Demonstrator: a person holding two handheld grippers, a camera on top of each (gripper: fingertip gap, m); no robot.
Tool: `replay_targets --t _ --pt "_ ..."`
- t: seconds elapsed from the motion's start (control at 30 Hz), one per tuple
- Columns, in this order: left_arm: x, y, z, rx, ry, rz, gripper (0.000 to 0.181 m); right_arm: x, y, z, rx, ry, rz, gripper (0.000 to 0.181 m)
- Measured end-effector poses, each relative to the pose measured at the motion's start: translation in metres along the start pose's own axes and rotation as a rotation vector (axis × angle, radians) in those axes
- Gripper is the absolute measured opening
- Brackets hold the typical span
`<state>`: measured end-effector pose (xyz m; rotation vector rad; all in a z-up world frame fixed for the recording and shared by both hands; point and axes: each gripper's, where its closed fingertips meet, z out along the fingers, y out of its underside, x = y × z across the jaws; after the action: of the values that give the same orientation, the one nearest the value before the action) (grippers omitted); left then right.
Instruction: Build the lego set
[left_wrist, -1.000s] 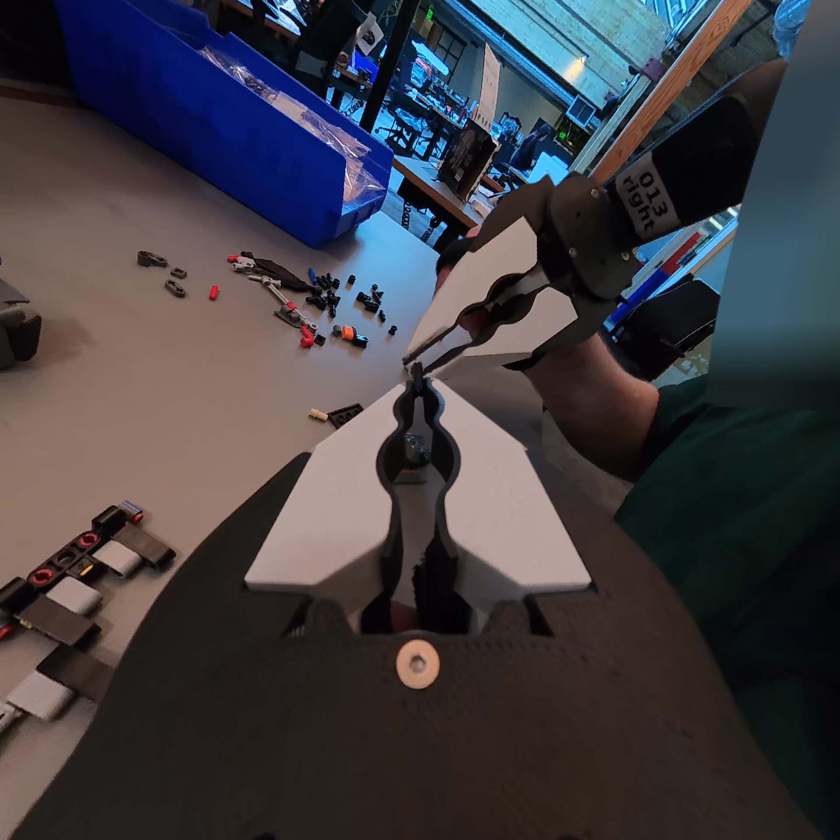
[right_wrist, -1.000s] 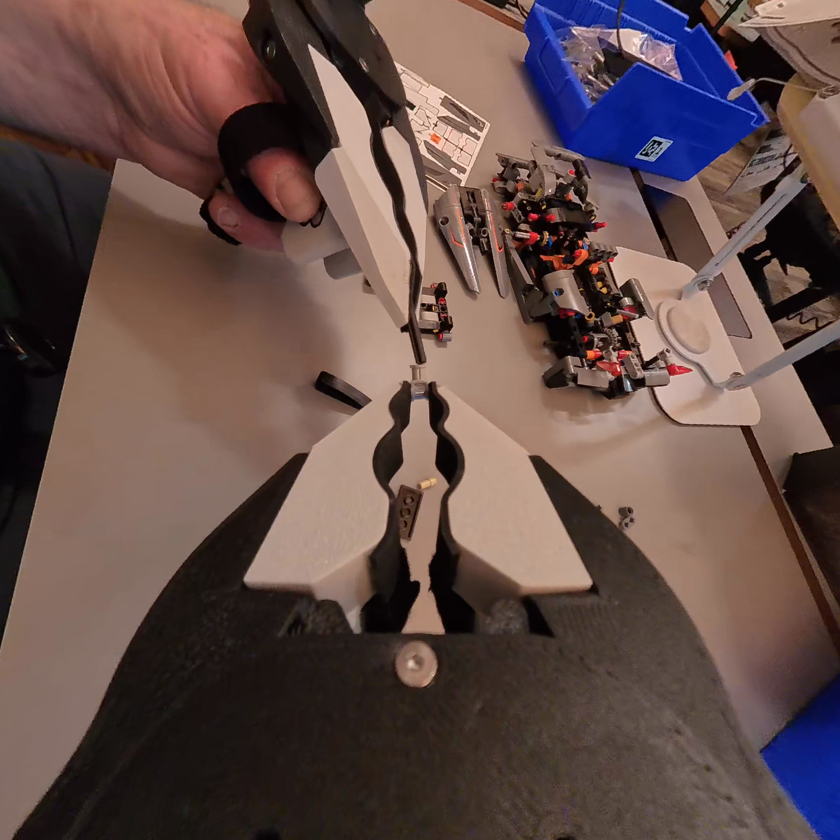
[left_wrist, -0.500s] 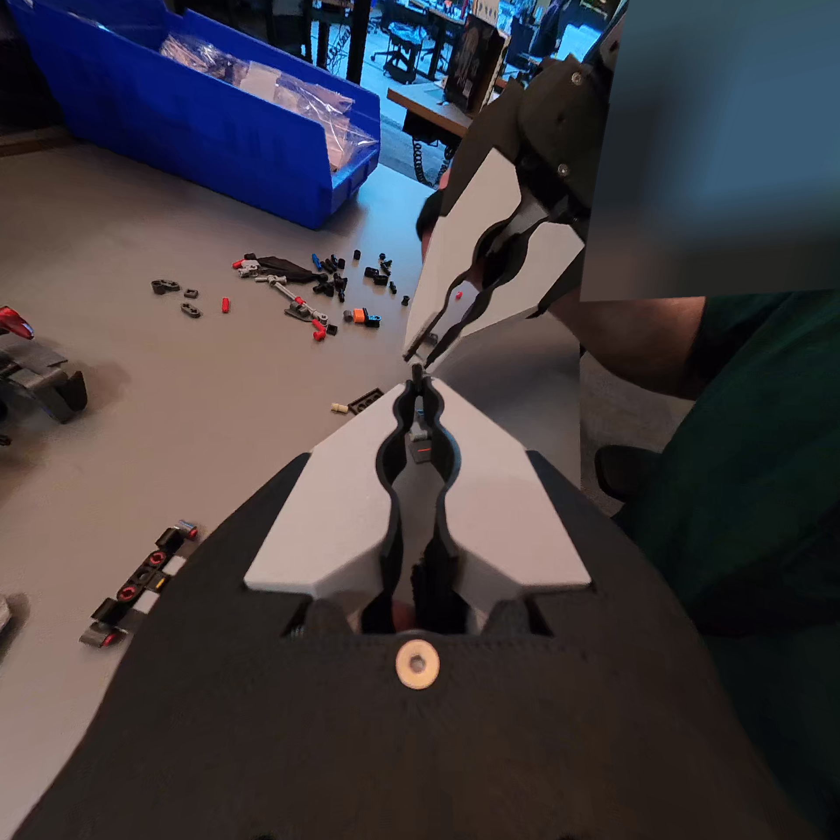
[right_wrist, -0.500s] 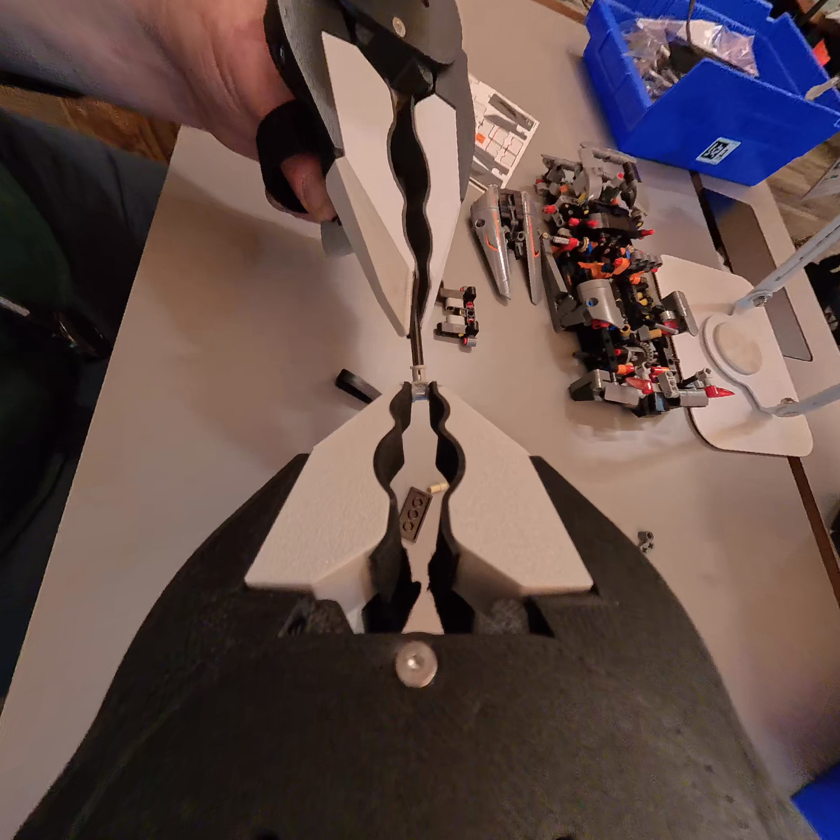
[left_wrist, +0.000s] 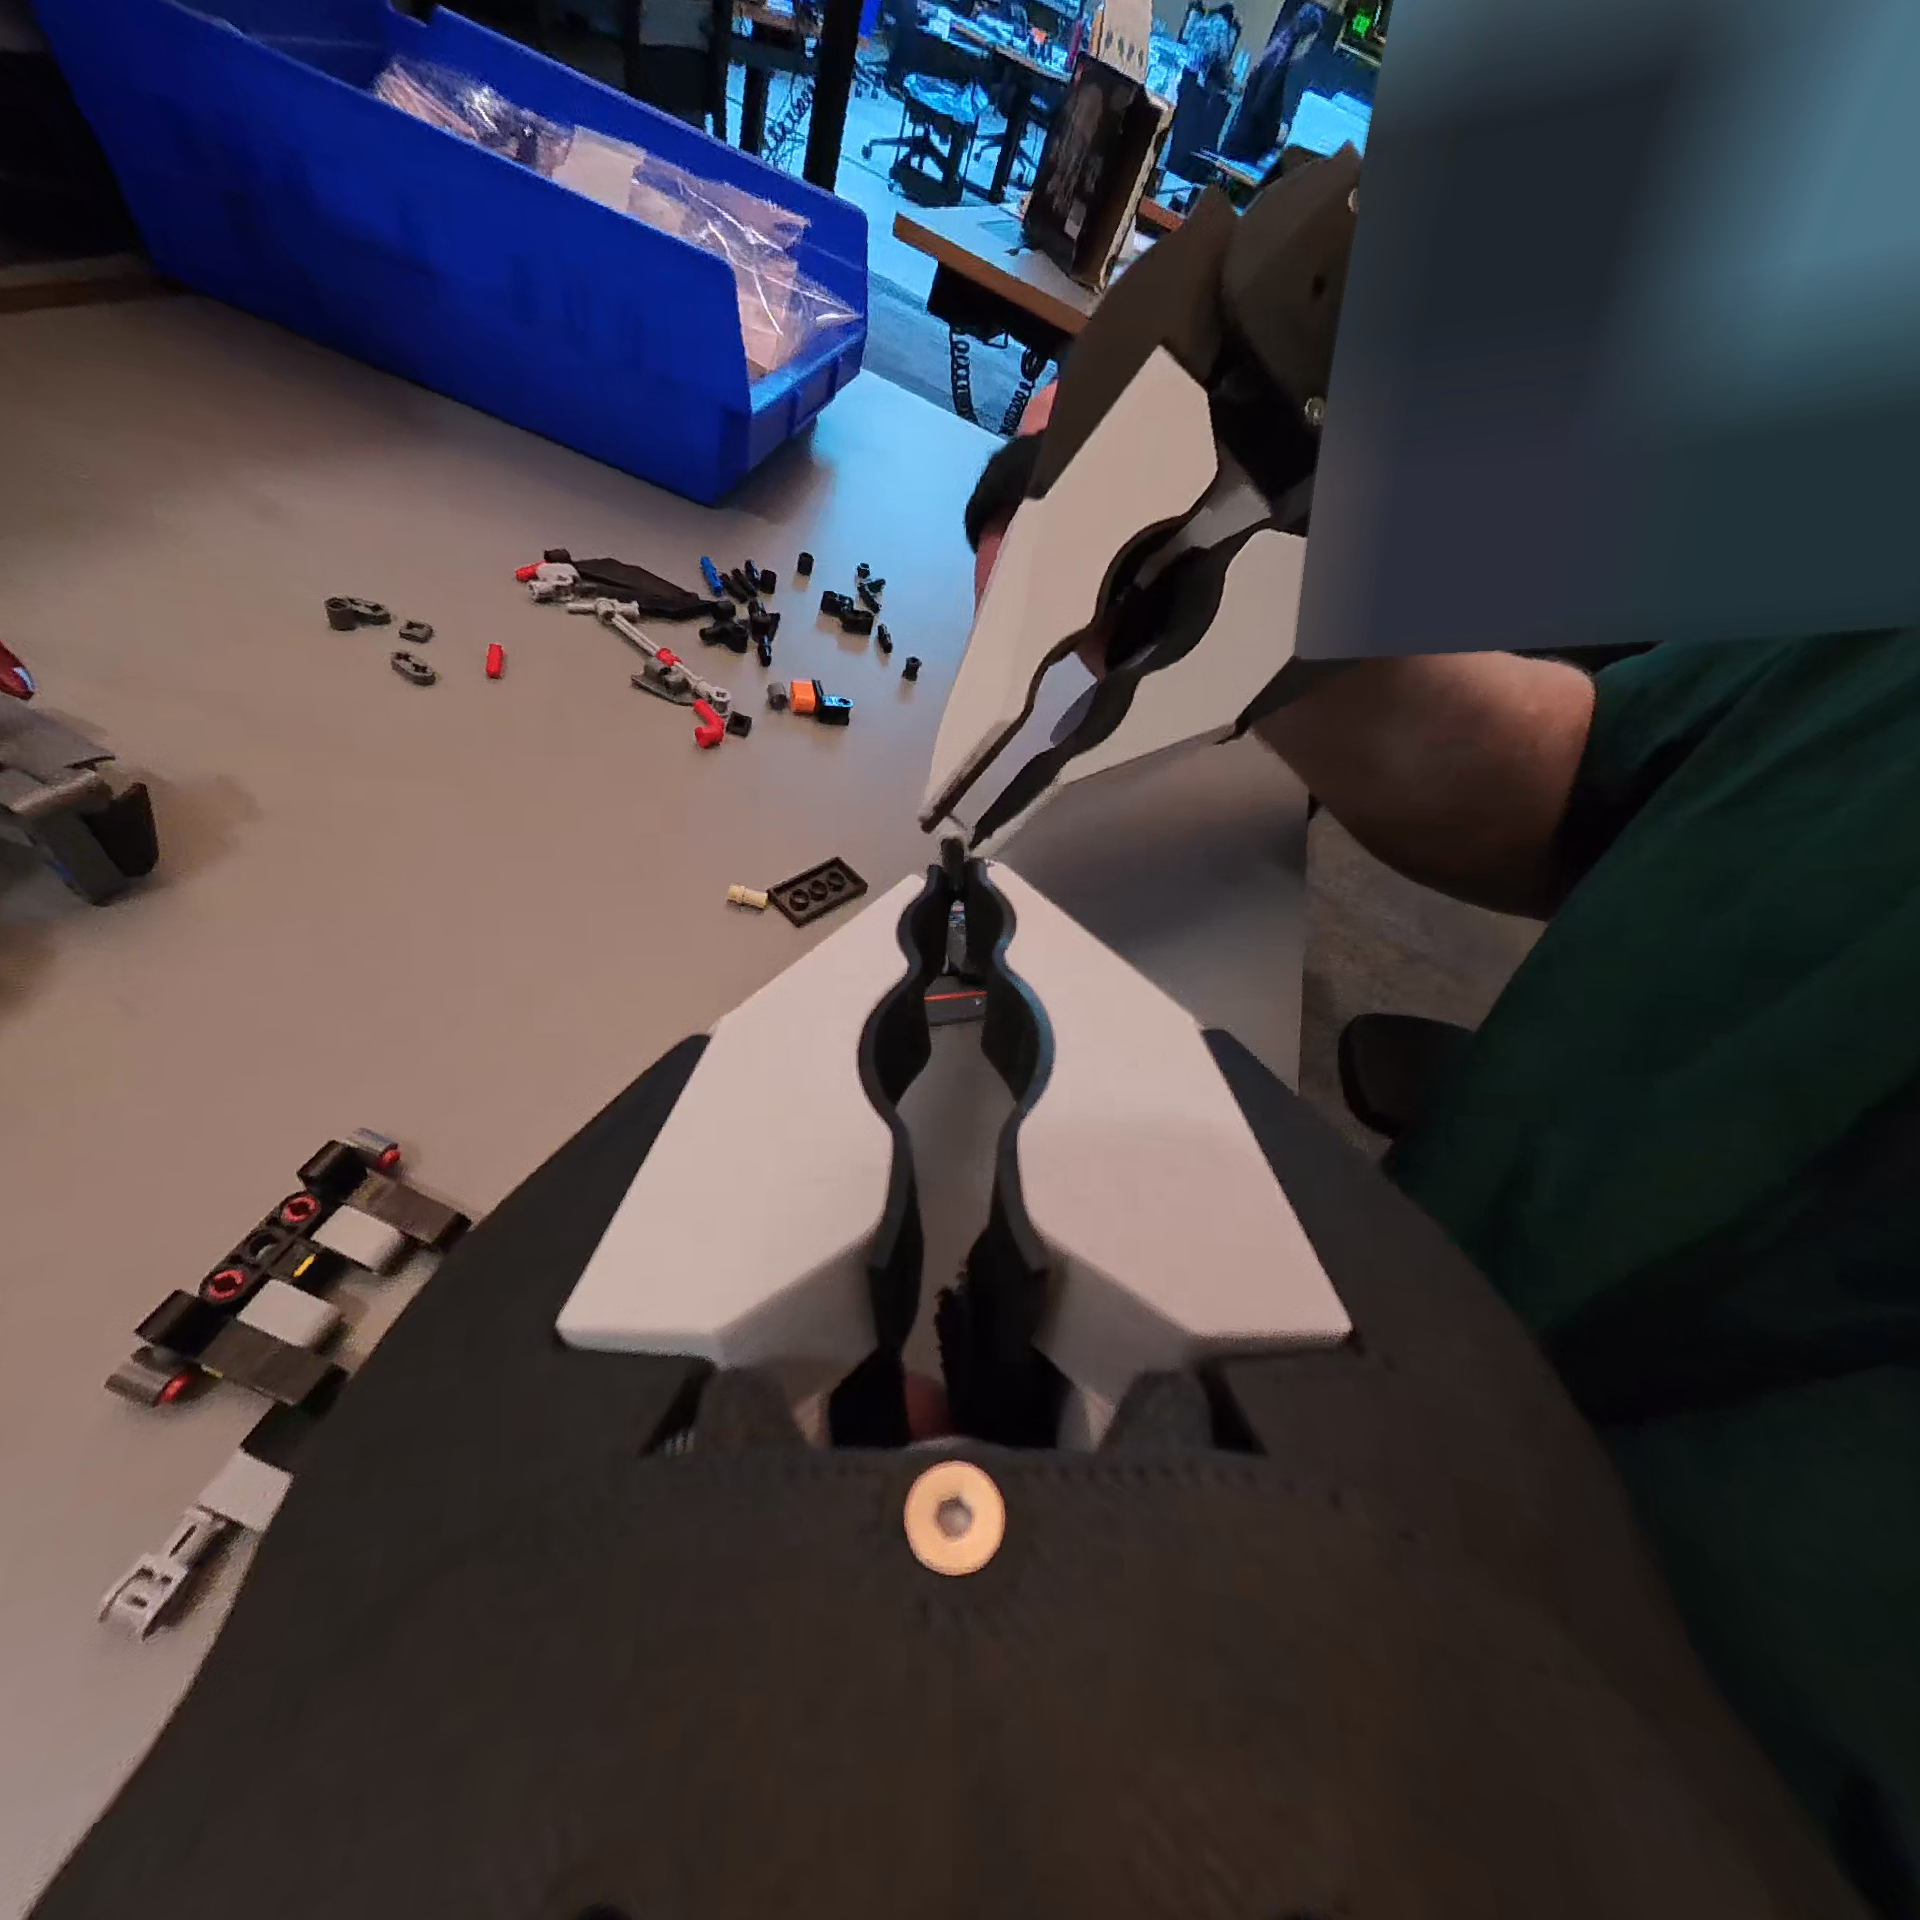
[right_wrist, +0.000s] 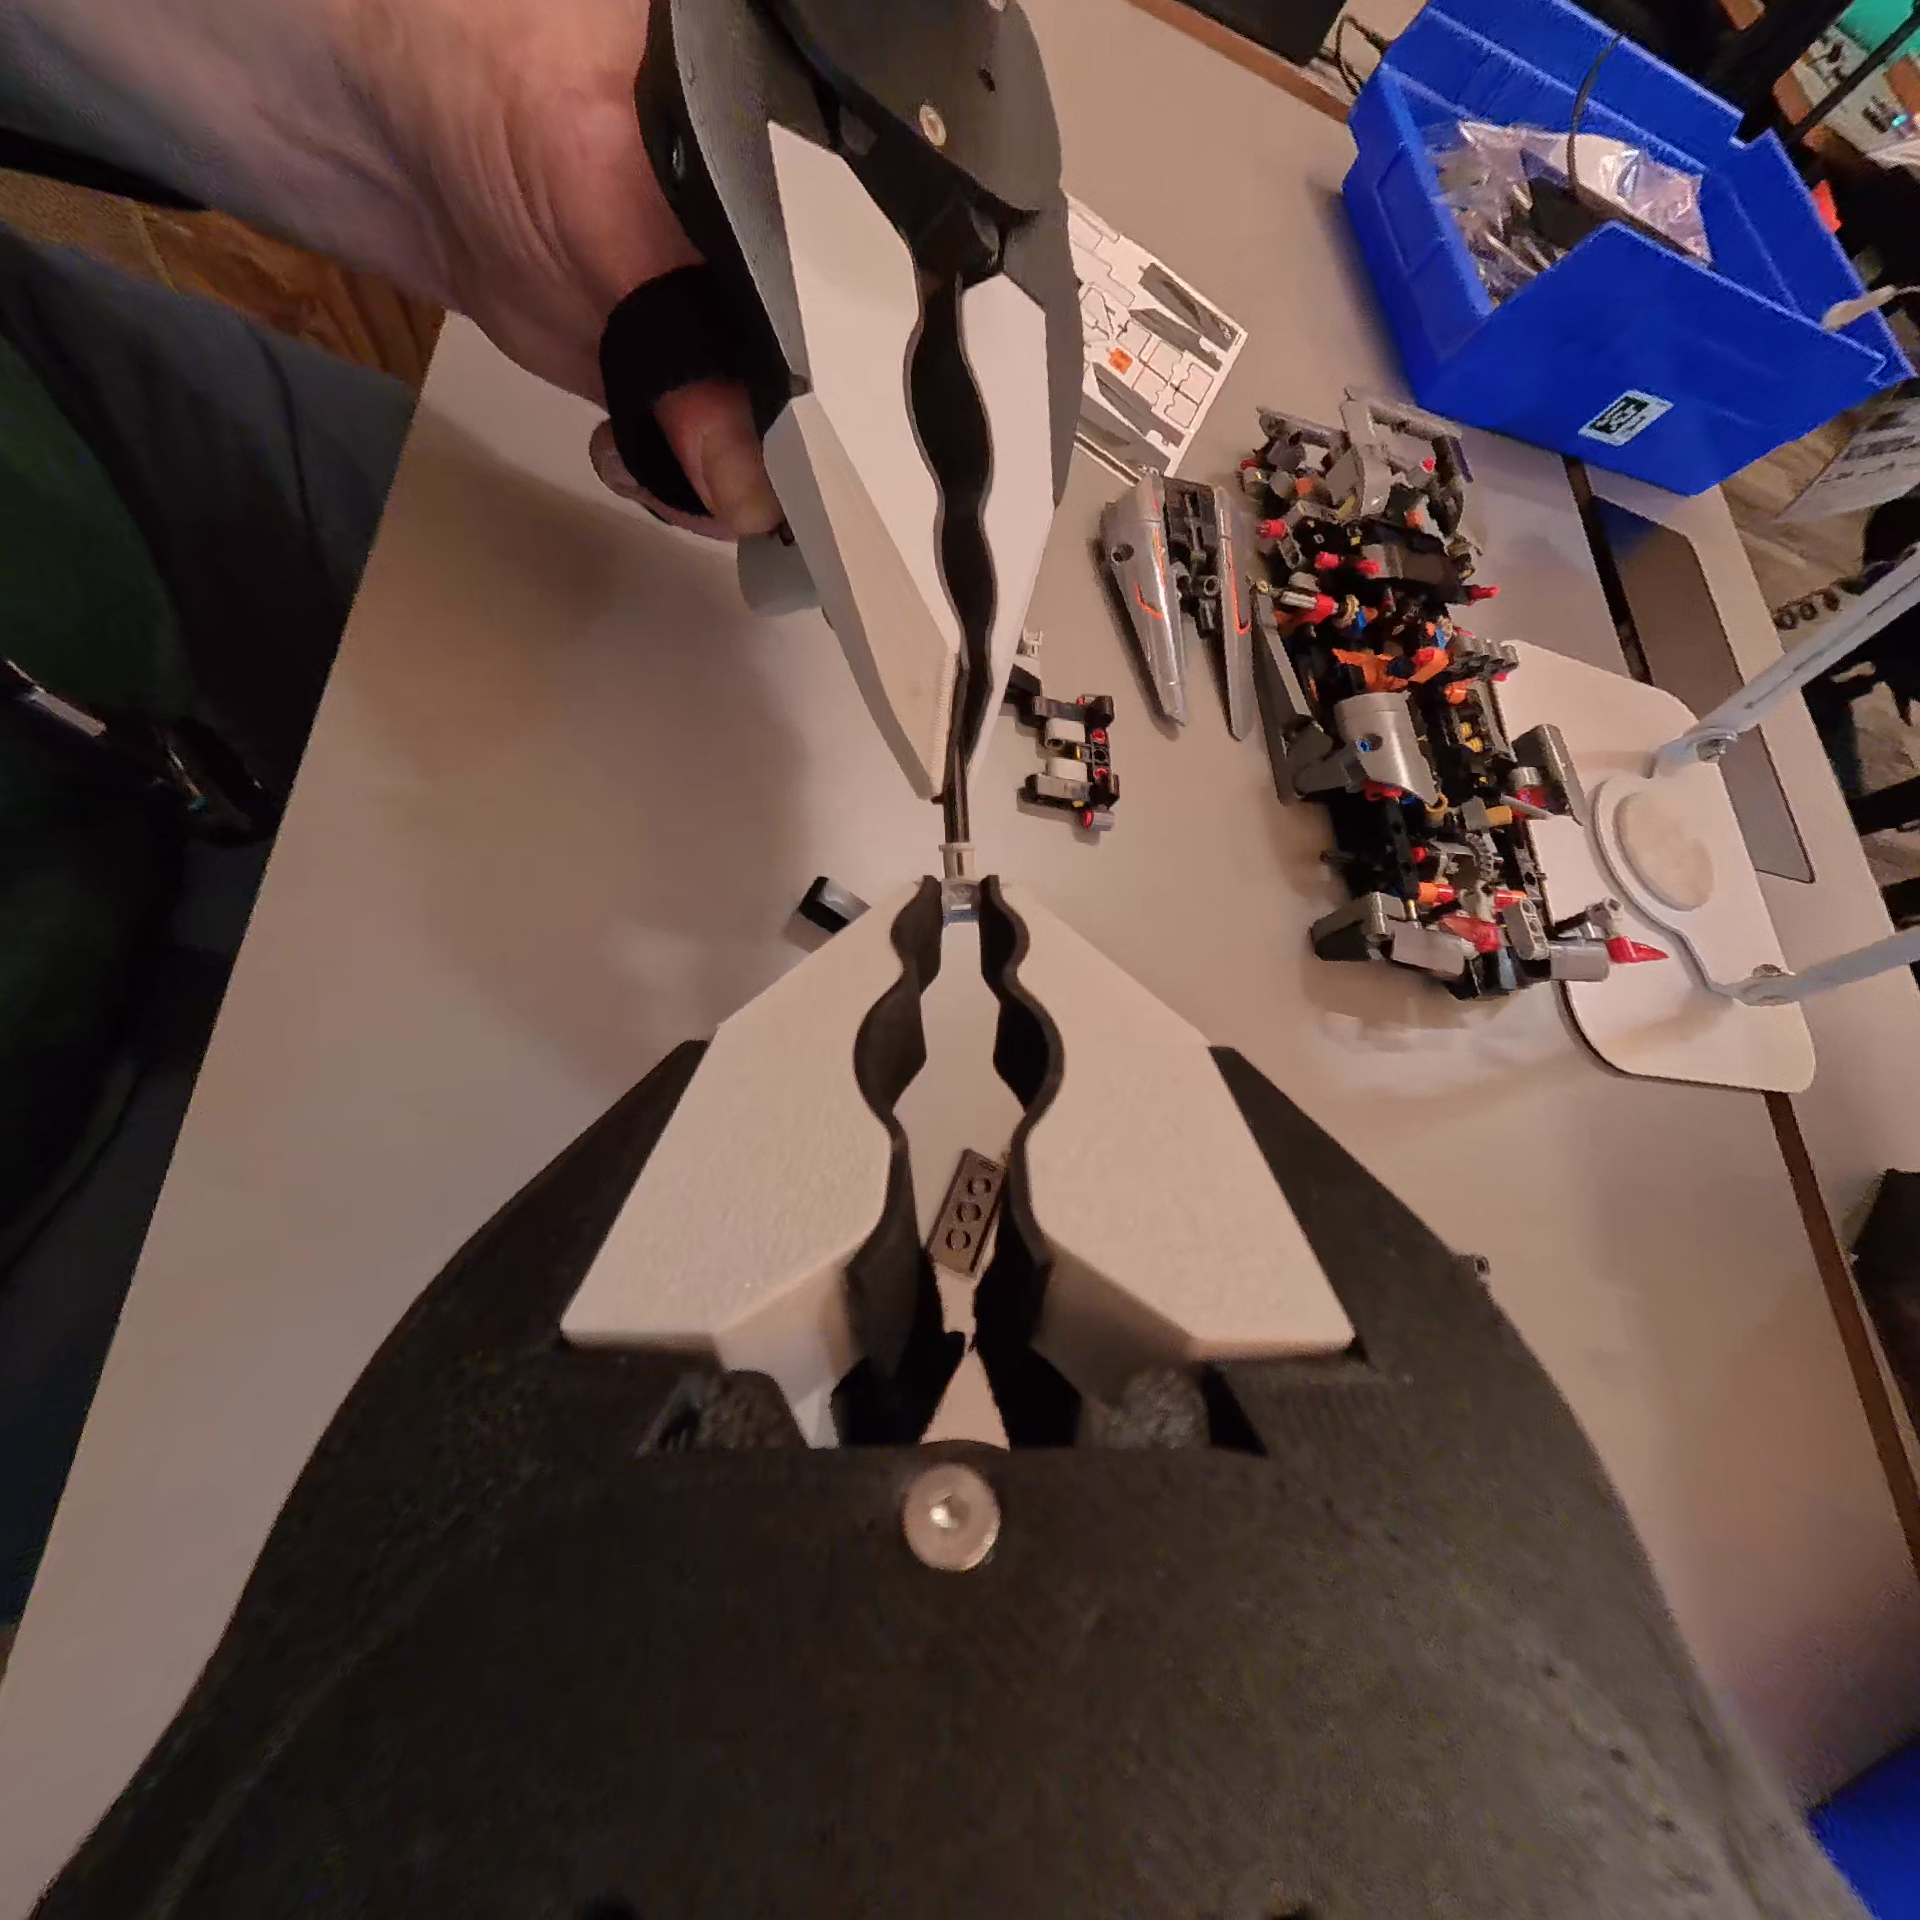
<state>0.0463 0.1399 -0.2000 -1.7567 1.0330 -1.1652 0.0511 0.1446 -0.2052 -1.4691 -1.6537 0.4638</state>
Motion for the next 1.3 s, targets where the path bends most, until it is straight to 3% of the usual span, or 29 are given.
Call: replay_targets --t 0.3,0.57,0.9,1.1,1.3 --pt "0.020 0.011 -0.003 -0.014 0.070 -0.106 0.007 -0.021 0.000 -0.006 0.010 -0.057 0.062 0.005" --pt "-0.002 0.044 -0.013 -0.147 -0.121 -0.020 0.018 -0.030 0.030 -0.016 -0.058 -0.005 0.189 0.005" --pt "-0.025 0.071 0.007 -0.307 -0.294 0.035 0.036 -0.032 0.038 -0.025 -0.075 0.054 0.254 0.005" --pt "-0.030 0.089 0.016 -0.382 -0.333 0.022 0.035 -0.031 0.038 -0.025 -0.081 0.067 0.245 0.005" --pt "-0.035 0.088 0.016 -0.391 -0.351 0.030 0.026 -0.029 0.037 -0.025 -0.063 0.070 0.255 0.005"
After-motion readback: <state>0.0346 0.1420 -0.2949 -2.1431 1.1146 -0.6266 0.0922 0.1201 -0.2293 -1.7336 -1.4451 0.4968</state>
